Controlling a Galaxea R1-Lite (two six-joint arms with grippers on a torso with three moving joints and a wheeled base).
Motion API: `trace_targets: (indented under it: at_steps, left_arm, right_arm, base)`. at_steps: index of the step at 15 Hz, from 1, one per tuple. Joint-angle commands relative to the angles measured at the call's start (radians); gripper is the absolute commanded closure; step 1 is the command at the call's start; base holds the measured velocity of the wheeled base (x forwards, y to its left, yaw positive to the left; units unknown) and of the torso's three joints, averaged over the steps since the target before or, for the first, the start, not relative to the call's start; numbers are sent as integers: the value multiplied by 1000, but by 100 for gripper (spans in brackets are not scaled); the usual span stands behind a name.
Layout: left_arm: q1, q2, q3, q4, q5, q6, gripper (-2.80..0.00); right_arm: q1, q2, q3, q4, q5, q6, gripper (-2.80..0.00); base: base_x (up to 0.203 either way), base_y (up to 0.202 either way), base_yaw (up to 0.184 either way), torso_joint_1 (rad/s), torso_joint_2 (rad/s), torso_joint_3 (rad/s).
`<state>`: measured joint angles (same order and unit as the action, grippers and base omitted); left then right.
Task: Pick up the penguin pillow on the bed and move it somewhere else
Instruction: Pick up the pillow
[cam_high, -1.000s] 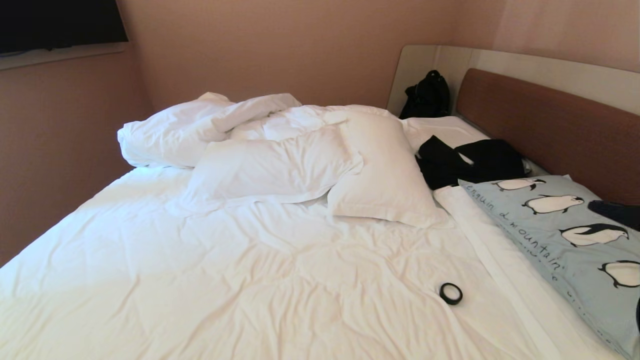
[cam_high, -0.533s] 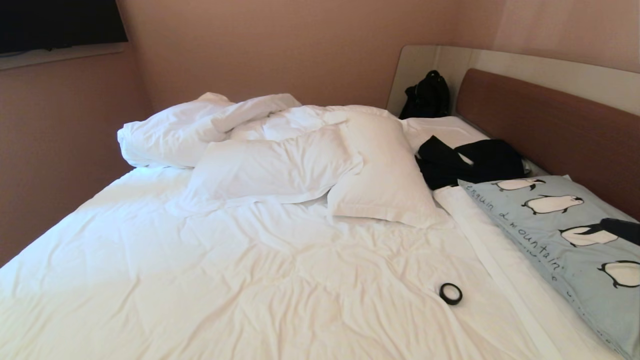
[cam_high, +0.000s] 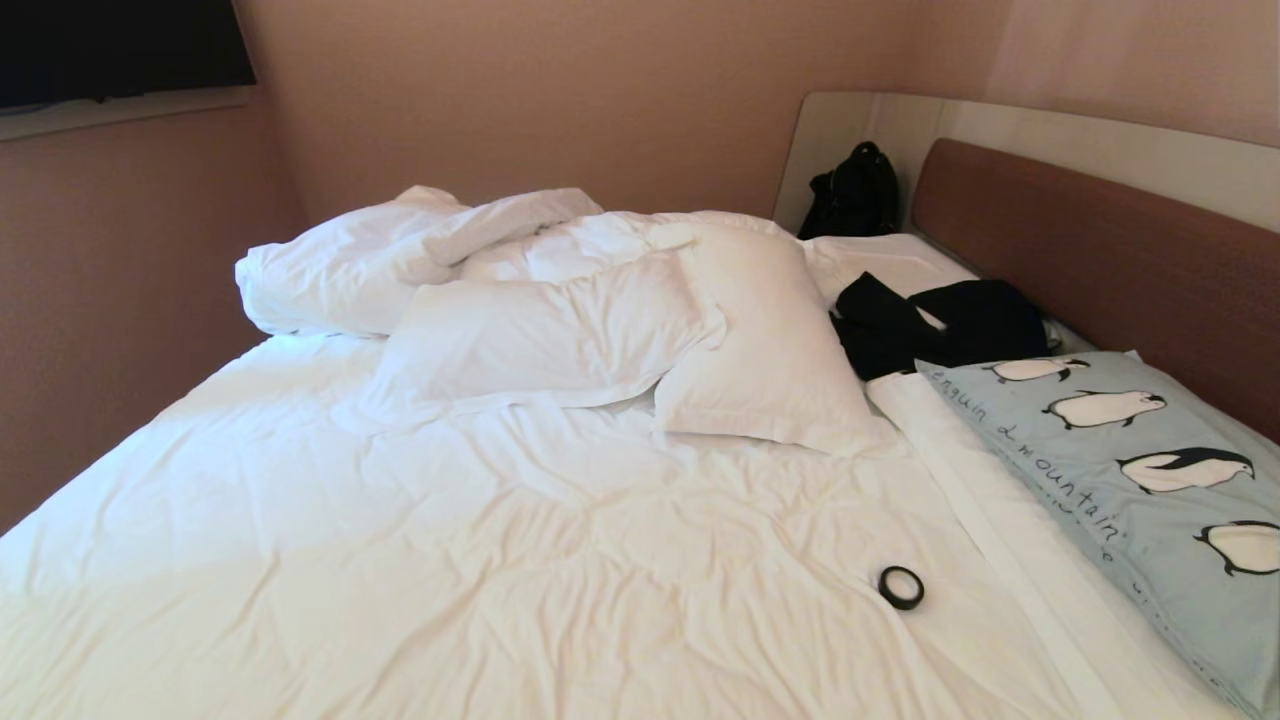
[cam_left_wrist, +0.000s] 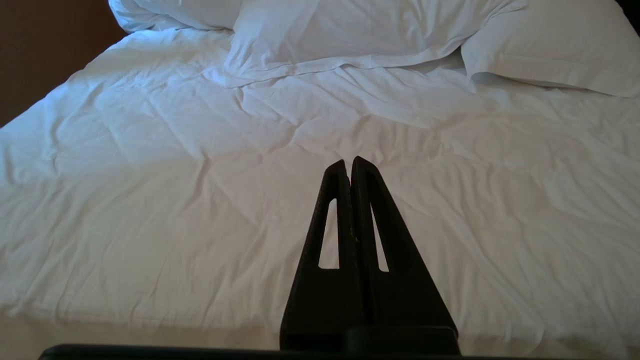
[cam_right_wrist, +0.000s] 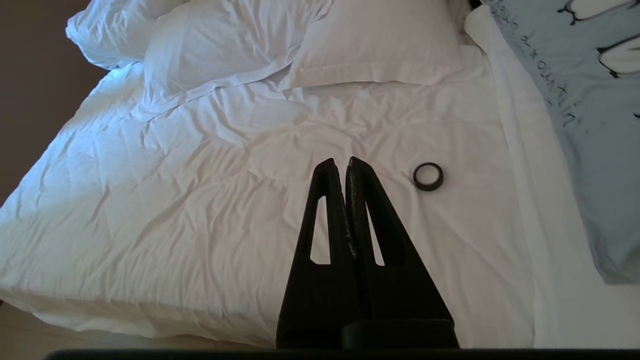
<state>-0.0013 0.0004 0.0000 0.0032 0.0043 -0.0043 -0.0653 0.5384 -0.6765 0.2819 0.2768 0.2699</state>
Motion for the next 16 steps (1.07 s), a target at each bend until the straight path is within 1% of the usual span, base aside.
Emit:
trace_targets:
  at_steps: [1, 5, 6, 8, 9, 11, 12, 13, 16]
  left_arm:
    - [0, 0, 2, 0, 0, 0, 0]
    - [0, 0, 2, 0, 0, 0, 0]
    - [0, 0, 2, 0, 0, 0, 0]
    - [0, 0, 2, 0, 0, 0, 0]
    - [0, 0, 2, 0, 0, 0, 0]
    - [0, 0, 2, 0, 0, 0, 0]
    - [0, 0, 2, 0, 0, 0, 0]
    - [0, 0, 2, 0, 0, 0, 0]
    - [1, 0, 2, 0, 0, 0, 0]
  right_arm:
    - [-1, -107, 10, 141, -16, -2, 0]
    - [-2, -208, 54, 140, -27, -10, 0]
    - [-3, -237, 70, 140, -62, -25, 0]
    - [-3, -257, 98, 131, -185, -95, 0]
    - [-4, -261, 100, 129, -218, -116, 0]
    - [-3, -259, 93, 128, -222, -125, 0]
    - [-2, -260, 88, 127, -219, -144, 0]
    - [11, -258, 74, 127, -219, -157, 0]
    - [49, -292, 72, 134, -213, -162, 0]
  base:
    - [0, 0, 0, 0, 0, 0]
    - [0, 0, 0, 0, 0, 0]
    - [0, 0, 0, 0, 0, 0]
    - [0, 0, 0, 0, 0, 0]
    - [0, 0, 0, 0, 0, 0]
    - [0, 0, 0, 0, 0, 0]
    - [0, 0, 0, 0, 0, 0]
    - [0, 0, 0, 0, 0, 0]
    - [0, 0, 0, 0, 0, 0]
